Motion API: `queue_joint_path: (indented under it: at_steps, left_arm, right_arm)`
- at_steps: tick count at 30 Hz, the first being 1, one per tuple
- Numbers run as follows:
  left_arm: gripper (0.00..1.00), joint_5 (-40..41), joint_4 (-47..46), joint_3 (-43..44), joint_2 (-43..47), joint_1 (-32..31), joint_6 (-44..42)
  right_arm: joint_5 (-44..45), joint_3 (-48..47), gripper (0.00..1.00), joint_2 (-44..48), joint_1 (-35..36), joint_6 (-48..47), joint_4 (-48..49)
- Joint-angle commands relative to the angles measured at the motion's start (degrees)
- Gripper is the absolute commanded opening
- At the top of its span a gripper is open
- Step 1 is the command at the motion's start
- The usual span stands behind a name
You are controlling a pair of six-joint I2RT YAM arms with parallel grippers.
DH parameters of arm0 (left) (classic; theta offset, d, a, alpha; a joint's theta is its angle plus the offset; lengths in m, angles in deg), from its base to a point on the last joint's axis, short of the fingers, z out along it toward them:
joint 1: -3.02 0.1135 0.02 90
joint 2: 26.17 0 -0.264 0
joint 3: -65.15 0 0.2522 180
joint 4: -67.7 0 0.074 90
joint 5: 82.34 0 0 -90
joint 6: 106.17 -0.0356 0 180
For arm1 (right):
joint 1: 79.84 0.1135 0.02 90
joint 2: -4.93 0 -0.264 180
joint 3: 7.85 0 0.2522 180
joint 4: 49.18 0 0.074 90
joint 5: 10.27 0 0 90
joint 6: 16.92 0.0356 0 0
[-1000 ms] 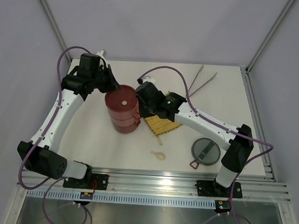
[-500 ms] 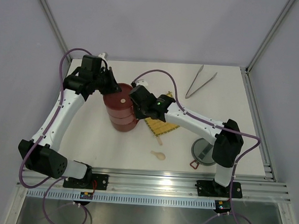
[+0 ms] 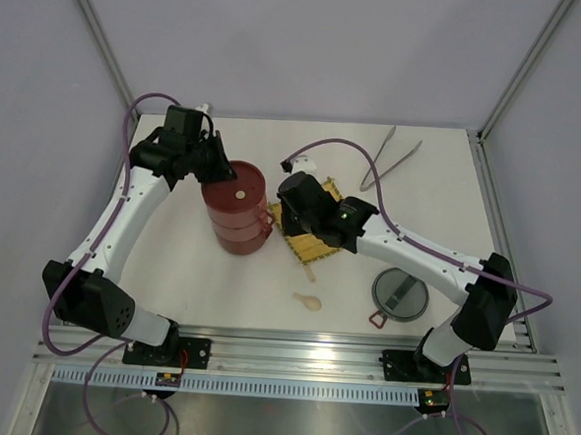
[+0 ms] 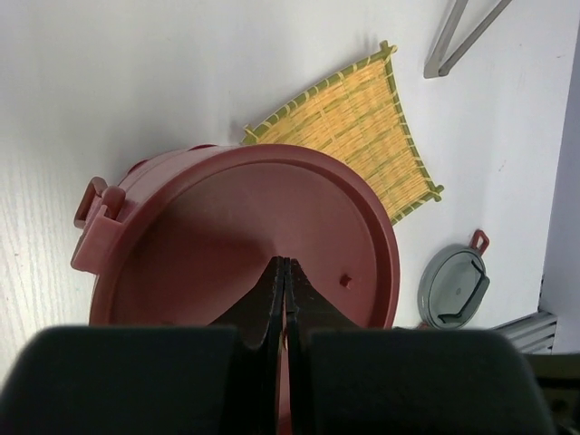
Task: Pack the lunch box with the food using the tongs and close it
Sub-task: Close the fastener on the packing box.
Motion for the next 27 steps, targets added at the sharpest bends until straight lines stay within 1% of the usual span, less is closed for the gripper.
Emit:
queue_joint_path:
  at_steps: [1,3,4,7,9,12,13,17,18,21,27]
  left_arm:
    - [0.0,3.4,0.6,4.5,-1.3,0.5,-1.0]
    - [0.0,4.3,1.0,5.0,-2.0,3.0,-1.0]
    - [0.0,4.0,0.7,4.9,-3.0,5.3,-0.8]
    - [0.0,4.7,0.0,5.2,-6.0,8.3,0.2]
    - [0.0,5.9,-2.1,4.9,-7.4,9.3,1.2]
    - [0.0,5.1,-5.2,4.4,-10.3,10.4,2.6]
    - [0.0,4.8,-5.4,4.9,-12.5,10.3,2.7]
    - [0.0,2.8,-5.9,5.5,-15.7,10.5,3.4]
    - [0.0,2.3,-6.8,4.6,-15.6,10.4,3.4]
    - [0.0,1.0,-9.0,2.5,-13.5,10.4,3.7]
    - [0.0,-0.9,-8.4,0.1,-9.2,10.3,3.1]
  right_arm:
    - [3.3,0.9,0.0,2.3,-0.4,2.1,1.7]
    - [2.8,0.7,0.0,1.0,-0.4,2.5,-0.3]
    - [2.4,0.5,0.0,0.3,-0.4,2.9,-0.5]
    - [1.4,-1.0,0.0,-2.1,-0.4,3.4,-3.3]
    - [-0.3,-1.7,0.0,-3.1,-0.4,3.5,-3.8]
    - [-2.8,-2.6,0.0,-4.7,-0.3,3.2,-3.1]
    - [-3.1,-3.0,0.0,-5.5,-0.3,3.1,-2.8]
    - [-4.5,-6.6,0.0,-8.7,-0.4,2.1,-1.5]
    - [-4.5,-9.0,0.0,-9.7,-0.4,1.7,-1.9]
    - [-4.9,-11.5,0.0,-11.7,-0.4,1.3,-2.5]
    - [-4.9,-9.2,0.0,-10.5,-0.4,1.9,-0.8]
